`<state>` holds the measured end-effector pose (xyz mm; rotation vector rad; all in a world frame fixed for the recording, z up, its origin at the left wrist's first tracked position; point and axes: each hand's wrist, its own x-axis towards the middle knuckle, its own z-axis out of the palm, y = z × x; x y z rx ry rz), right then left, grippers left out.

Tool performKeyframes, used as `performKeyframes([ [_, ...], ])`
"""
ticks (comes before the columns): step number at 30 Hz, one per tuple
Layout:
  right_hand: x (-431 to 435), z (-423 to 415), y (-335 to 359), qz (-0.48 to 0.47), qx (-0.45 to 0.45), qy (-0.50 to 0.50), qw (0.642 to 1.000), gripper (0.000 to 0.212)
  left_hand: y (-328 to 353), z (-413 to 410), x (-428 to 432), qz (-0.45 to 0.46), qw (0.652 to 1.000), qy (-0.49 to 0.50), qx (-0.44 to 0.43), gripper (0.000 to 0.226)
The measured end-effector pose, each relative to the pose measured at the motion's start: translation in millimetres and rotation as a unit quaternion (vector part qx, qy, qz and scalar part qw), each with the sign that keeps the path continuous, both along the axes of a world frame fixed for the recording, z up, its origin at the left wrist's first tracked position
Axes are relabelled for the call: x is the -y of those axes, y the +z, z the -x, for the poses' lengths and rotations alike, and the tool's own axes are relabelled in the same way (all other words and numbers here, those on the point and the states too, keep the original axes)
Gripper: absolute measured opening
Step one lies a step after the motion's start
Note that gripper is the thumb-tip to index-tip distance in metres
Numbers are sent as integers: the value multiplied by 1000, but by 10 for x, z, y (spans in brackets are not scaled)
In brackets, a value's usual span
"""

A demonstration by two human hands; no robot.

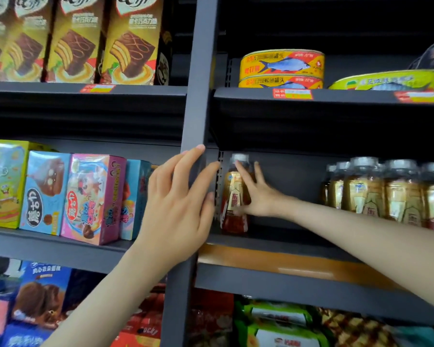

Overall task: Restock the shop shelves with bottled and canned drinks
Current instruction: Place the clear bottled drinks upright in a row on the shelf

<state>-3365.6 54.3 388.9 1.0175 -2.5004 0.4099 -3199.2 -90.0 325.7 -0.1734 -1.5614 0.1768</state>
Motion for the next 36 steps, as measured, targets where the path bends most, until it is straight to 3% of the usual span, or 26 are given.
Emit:
performKeyframes([
  [3,-345,-194,127,-27,-138,-85,986,103,-26,-16,-92,-5,998,42,-36,42],
  [6,-830,-350,168,1,-259,-199,945,88,-60,2,-392,-28,997,49,-59,42],
  [8,-1146,-389,114,26,-267,-269,925,88,-64,67,-656,-25,998,29,-47,44],
  [11,-1500,-357,-17,55,-191,-320,926,97,-32,226,-1026,-1,1000,1,-13,45],
  [15,-1650,-276,-144,85,-91,-278,952,103,1,422,-1422,21,999,-32,36,46],
  [21,-1632,-312,-96,99,-99,-240,961,100,-29,593,-1607,9,995,-32,90,46],
  [27,-1644,-376,-146,97,-164,-157,969,101,-11,564,-1568,-5,993,-35,111,44],
  [36,-1712,-444,-117,85,-161,-141,973,90,-79,472,-1453,-37,988,-41,142,47],
])
